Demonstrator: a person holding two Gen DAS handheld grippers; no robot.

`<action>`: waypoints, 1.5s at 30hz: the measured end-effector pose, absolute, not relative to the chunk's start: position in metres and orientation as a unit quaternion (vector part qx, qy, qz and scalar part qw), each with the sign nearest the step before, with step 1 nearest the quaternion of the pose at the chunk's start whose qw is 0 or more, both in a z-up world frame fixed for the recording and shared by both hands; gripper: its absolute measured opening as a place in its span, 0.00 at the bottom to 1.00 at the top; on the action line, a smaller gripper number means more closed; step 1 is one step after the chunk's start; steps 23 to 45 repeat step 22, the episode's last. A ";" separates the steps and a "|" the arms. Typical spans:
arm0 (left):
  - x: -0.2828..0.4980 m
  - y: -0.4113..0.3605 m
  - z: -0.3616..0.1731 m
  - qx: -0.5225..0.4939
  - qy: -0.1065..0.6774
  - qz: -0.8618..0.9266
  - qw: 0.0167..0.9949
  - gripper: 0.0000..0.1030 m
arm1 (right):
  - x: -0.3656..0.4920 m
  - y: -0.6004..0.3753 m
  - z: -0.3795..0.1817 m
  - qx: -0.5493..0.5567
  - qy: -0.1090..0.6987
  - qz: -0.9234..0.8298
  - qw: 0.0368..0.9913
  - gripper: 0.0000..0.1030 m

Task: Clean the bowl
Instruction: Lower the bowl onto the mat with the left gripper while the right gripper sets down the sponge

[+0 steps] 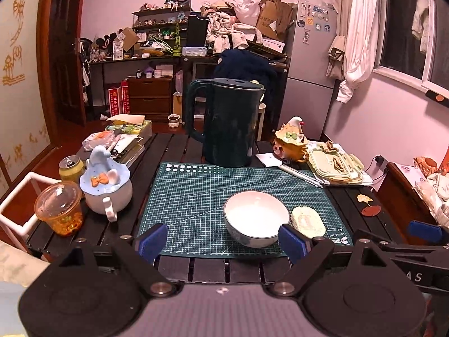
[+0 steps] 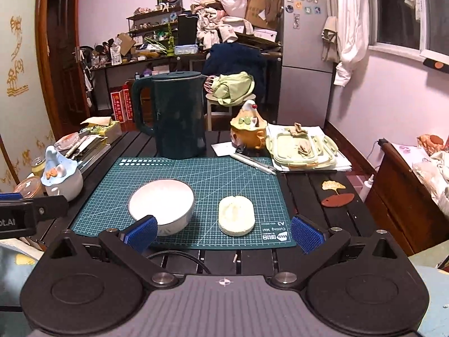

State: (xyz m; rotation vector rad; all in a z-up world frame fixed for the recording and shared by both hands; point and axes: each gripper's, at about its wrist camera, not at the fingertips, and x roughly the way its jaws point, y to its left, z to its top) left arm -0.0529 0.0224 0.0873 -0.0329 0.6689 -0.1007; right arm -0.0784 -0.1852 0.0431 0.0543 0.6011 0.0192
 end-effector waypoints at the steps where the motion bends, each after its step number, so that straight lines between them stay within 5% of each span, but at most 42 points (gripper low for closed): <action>1: -0.052 0.022 0.087 -0.015 0.329 -0.049 0.943 0.84 | -0.079 -0.185 0.043 0.029 0.295 0.010 0.955 0.99; 45: -0.057 0.018 0.090 0.000 0.315 -0.050 0.948 0.84 | -0.078 -0.187 0.037 0.060 0.308 0.011 0.949 0.99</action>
